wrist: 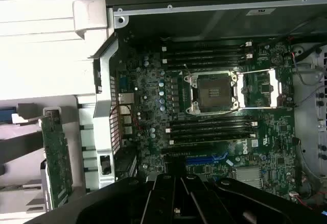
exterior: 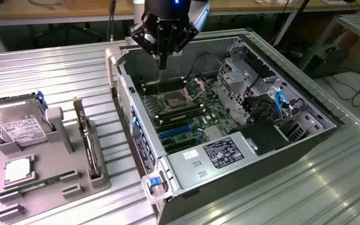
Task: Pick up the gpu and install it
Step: 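Reach for the gpu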
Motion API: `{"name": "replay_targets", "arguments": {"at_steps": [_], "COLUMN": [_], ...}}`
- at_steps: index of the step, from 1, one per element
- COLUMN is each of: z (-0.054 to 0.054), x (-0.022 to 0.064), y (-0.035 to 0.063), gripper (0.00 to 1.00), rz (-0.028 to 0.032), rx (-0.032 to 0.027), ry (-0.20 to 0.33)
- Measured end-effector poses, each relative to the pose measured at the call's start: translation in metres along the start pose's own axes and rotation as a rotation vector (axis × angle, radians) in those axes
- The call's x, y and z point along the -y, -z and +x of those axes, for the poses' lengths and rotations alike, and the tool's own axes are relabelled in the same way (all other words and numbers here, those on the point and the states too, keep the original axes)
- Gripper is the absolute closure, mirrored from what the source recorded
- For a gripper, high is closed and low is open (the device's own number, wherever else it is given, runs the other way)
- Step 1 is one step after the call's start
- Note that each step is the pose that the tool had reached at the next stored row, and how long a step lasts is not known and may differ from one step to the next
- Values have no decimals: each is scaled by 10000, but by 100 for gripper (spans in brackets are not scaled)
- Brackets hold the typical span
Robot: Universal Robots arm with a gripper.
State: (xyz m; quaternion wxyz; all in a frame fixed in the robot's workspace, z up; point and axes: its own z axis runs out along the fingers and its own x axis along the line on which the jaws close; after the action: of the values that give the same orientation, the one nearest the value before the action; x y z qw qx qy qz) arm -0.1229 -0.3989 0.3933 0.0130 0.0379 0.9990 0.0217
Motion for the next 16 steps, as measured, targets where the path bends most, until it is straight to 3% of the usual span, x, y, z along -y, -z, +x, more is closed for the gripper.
{"name": "replay_targets", "arguments": {"at_steps": [16], "z": [149], "x": [11], "y": [4], "gripper": [89], "rz": [-1], "rx": [1], "ry": [1]}}
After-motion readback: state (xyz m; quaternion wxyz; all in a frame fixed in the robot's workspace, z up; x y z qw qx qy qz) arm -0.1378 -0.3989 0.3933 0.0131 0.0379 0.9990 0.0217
